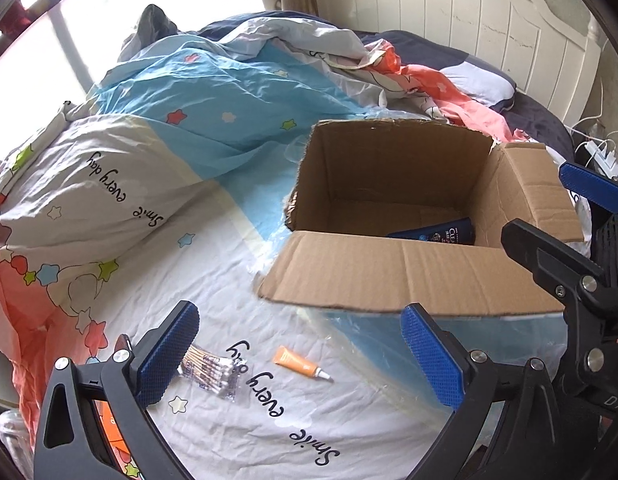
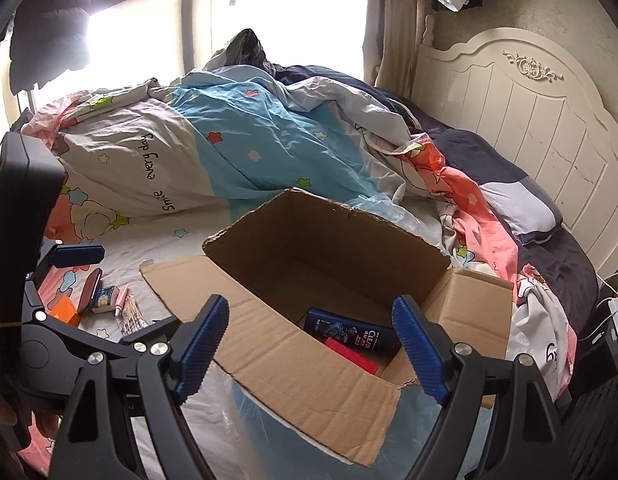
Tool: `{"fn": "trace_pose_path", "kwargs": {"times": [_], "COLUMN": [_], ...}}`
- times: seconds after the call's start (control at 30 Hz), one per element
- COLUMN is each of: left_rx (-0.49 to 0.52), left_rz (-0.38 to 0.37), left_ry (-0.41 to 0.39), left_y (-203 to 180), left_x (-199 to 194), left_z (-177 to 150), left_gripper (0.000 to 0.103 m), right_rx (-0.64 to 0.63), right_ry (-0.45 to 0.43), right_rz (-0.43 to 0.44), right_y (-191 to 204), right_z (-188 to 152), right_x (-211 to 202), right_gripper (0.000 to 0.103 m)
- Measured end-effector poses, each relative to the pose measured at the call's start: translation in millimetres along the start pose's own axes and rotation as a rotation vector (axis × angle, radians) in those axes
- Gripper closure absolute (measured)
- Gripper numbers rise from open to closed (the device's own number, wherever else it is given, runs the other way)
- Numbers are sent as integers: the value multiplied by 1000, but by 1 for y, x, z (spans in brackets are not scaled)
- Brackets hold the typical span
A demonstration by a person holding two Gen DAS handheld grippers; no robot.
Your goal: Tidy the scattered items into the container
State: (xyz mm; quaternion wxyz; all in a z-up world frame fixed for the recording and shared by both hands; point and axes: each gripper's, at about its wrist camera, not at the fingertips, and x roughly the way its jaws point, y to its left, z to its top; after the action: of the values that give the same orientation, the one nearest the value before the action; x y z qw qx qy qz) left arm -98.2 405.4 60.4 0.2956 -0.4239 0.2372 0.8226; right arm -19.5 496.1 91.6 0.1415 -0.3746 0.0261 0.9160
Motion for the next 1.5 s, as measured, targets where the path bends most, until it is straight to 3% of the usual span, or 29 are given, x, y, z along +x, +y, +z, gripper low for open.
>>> {"fn": "trace_pose_path", "kwargs": {"times": [0.53,1.27,1.5], "left_rx": [-101,-346,-360], "left_rz": [19,51,75], "left_ry": [10,153,181], "left_y": [49,138,154], "left_x": [-25,6,18], "left_z": [-46,-159,-190], "left_gripper": [0,0,0], "right_rx": [-99,-259,-288], "right_ry": [-5,45,79], "right_rz": [47,195,227], "right_y": [61,167,187], "right_z": [3,-18,-25], "right_x": [-17,10,31], "right_gripper": [21,21,21]}}
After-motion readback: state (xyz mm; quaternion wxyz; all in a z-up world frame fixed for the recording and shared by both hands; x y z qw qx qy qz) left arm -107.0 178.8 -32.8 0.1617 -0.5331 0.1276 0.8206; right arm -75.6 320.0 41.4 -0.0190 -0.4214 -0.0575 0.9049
